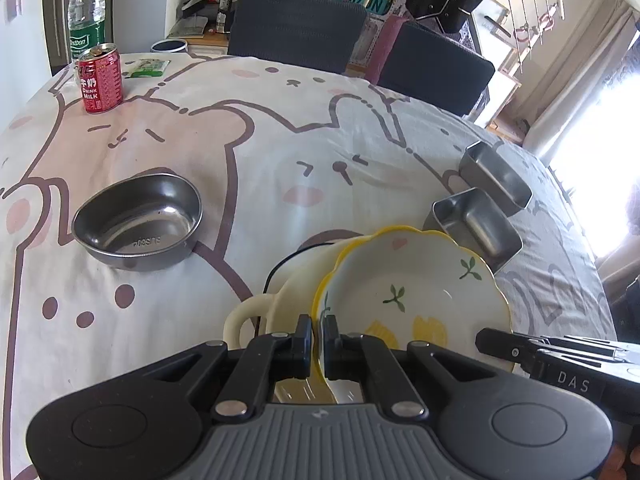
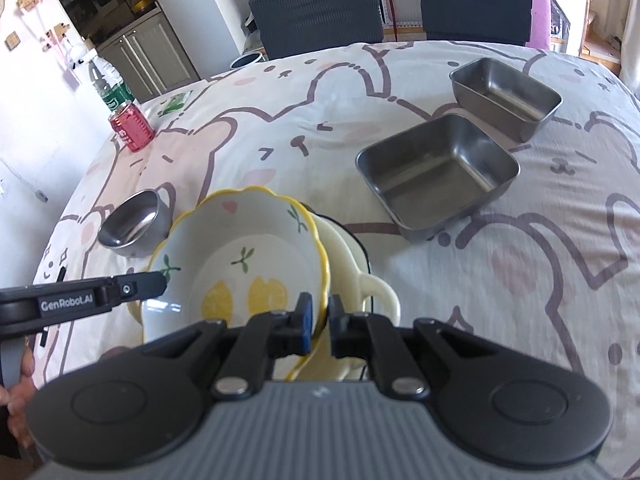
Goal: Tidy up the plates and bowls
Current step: 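Lower the lemon bowl into the cream bowl and open both grippers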
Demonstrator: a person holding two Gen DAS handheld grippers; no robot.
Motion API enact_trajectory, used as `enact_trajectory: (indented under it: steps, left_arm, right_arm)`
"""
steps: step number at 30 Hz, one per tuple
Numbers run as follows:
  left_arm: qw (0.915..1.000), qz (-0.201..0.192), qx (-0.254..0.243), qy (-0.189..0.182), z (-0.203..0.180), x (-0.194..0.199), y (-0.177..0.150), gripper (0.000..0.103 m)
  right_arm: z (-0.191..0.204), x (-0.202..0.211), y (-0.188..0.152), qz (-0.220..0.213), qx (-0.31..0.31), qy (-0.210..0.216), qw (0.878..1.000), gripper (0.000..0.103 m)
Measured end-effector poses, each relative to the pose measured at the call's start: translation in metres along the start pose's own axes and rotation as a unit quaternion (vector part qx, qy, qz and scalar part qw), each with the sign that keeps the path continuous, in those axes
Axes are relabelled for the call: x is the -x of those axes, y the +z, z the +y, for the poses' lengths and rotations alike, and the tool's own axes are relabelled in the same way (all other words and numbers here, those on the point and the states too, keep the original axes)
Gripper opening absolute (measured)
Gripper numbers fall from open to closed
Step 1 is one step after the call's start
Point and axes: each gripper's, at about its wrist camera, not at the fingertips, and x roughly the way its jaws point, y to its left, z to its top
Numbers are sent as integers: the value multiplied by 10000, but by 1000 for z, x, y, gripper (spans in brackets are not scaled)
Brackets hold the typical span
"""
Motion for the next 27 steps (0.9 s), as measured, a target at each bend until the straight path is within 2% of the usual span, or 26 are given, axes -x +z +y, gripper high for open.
enact_trajectory:
  steps: [14, 27]
  left_arm:
    - [9991, 312, -178, 229, -2, -16, -4, 6]
    - [9983, 399, -274, 323, -4, -21, -5, 7]
  right_arm:
    - [4, -5, 0, 146, 186, -79, 9997, 10]
    - [3, -3, 0, 132, 220, -47, 9997, 10]
